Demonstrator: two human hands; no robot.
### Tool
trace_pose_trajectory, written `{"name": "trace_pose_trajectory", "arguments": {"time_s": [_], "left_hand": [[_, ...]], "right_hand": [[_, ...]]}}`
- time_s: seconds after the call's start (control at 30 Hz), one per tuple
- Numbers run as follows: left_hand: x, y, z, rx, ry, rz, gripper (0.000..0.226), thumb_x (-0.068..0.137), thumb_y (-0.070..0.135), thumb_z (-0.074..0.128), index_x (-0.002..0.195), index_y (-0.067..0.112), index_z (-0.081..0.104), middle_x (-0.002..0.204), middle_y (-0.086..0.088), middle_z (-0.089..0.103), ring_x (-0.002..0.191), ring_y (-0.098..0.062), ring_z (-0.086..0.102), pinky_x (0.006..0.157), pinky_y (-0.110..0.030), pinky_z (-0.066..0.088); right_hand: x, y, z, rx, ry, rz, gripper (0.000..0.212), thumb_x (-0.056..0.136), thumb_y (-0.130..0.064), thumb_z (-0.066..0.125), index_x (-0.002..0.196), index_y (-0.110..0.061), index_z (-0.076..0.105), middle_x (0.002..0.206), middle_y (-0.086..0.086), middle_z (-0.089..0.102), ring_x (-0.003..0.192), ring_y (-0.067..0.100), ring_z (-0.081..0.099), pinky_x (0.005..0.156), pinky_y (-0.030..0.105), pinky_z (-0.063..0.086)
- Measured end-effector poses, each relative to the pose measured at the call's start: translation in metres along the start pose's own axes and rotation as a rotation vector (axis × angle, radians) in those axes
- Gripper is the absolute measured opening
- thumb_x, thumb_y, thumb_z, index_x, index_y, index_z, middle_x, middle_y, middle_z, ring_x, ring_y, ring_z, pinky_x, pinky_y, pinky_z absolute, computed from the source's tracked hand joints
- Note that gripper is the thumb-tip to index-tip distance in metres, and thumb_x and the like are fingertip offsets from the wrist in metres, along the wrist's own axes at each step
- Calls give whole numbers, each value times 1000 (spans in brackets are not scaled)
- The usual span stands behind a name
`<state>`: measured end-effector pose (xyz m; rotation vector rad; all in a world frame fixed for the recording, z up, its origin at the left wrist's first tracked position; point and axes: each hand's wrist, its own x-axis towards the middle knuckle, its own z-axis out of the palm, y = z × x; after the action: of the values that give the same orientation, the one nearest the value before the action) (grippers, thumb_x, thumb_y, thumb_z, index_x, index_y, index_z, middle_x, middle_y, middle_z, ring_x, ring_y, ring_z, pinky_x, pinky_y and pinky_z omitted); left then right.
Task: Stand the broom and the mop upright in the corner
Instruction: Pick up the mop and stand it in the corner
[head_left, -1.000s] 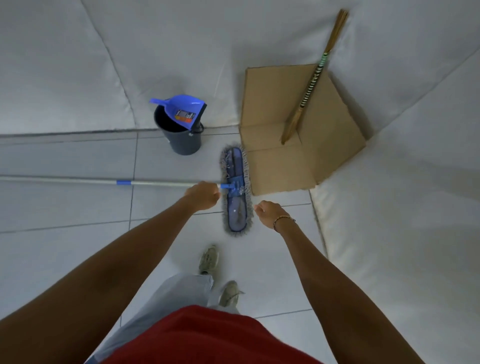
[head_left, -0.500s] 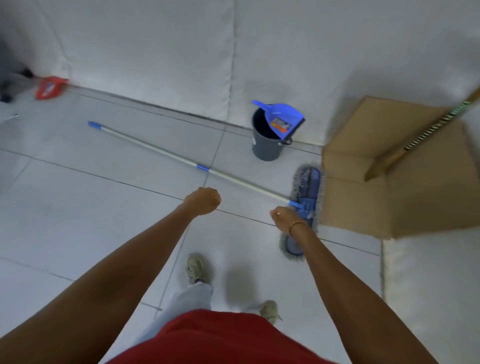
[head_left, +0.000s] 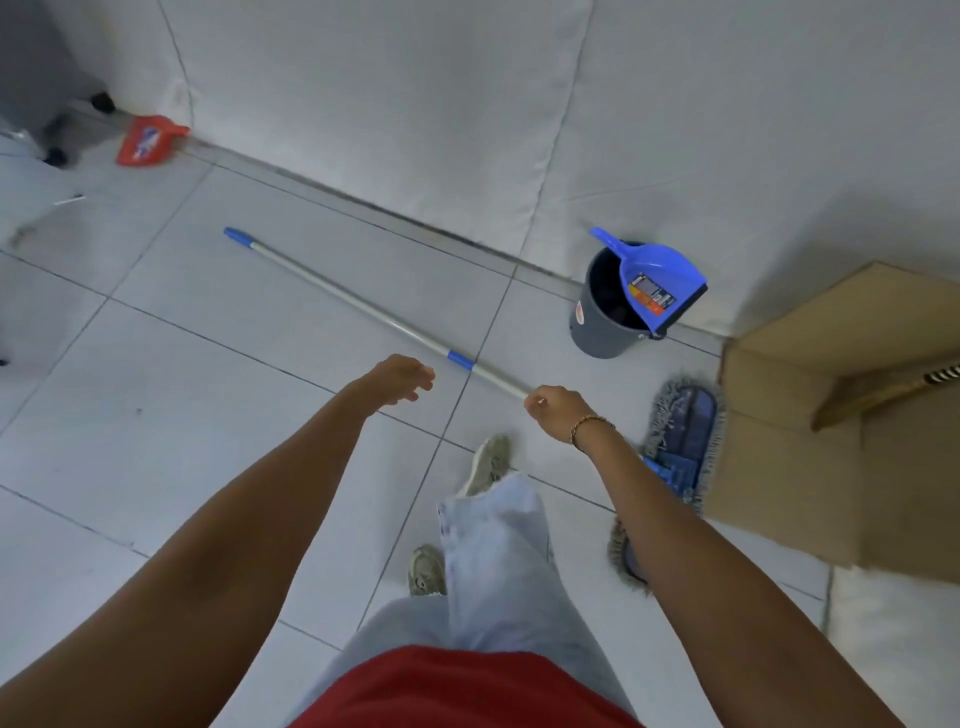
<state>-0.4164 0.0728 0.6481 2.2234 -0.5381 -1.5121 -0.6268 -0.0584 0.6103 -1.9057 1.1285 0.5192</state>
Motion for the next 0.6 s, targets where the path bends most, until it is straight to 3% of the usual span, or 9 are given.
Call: {"name": "trace_pose_trajectory", "arguments": {"time_s": [0.23, 0.4, 0.5, 0.6], "left_hand": [[77, 26, -53, -236, 96, -79, 19, 95, 24, 48, 106, 13, 58, 110, -8, 60, 97, -24, 53, 85, -34, 36], [126, 34, -73, -389, 136, -123, 20, 96, 18, 45, 108, 9, 57, 109, -10, 57, 98, -24, 50, 71, -29, 38], [168, 29, -70, -477, 134, -169, 29, 97, 17, 42, 116, 2, 57, 113, -13, 56, 101, -27, 51, 87, -36, 38], [219, 13, -60, -593, 93, -249, 23, 97, 17, 36, 105, 7, 56, 113, -13, 56, 102, -27, 51, 92, -39, 35]], "right_hand": [[106, -3, -56, -114, -122, 67, 38, 95, -25, 32, 116, -4, 56, 121, 21, 60, 107, 35, 57, 89, 40, 47], [168, -13, -72, -112, -165, 96, 35, 94, -22, 31, 109, -4, 57, 117, 21, 60, 103, 35, 58, 88, 39, 47], [211, -12, -69, -79, -209, 119, 37, 96, -23, 31, 112, -3, 58, 116, 20, 61, 100, 34, 59, 85, 38, 48], [254, -2, -59, -53, -231, 129, 35, 96, -24, 32, 112, -5, 58, 114, 19, 62, 88, 28, 55, 76, 32, 44]]}}
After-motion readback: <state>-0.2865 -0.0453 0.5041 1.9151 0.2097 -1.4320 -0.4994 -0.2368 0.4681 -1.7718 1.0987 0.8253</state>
